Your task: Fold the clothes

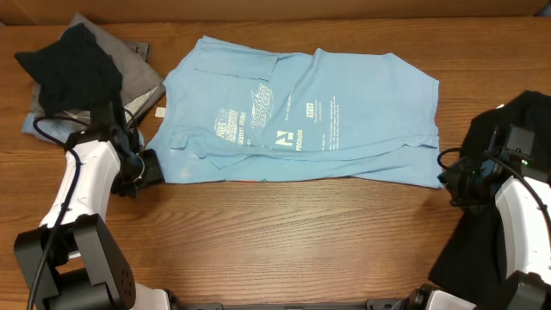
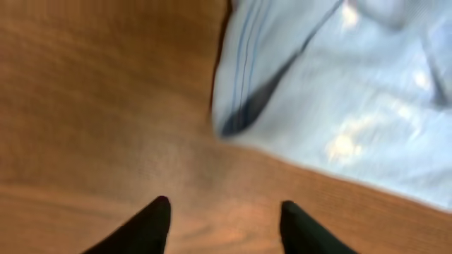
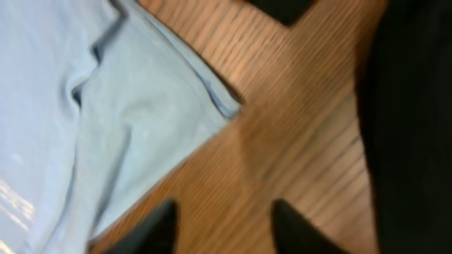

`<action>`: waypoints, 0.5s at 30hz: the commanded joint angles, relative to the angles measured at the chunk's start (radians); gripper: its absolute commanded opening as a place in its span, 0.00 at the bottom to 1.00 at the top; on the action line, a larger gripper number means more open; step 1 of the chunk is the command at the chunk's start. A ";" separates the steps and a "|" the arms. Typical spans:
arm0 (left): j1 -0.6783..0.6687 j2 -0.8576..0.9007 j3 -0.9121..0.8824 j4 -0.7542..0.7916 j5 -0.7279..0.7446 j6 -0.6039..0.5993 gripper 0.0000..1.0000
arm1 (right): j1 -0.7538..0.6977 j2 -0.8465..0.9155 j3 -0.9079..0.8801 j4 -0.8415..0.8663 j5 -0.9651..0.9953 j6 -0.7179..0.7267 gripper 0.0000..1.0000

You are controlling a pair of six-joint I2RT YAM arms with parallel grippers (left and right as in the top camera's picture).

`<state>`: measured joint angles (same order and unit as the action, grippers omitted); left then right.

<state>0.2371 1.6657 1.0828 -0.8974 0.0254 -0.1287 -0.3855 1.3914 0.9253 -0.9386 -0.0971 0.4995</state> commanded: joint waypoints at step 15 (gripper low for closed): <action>-0.002 0.014 -0.197 0.338 0.027 -0.013 0.27 | -0.003 0.202 -0.012 0.275 -0.211 -0.059 0.60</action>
<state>0.2371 1.6722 0.8940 -0.5747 0.0425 -0.1410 -0.3855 1.5917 0.9211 -0.6704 -0.2855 0.4515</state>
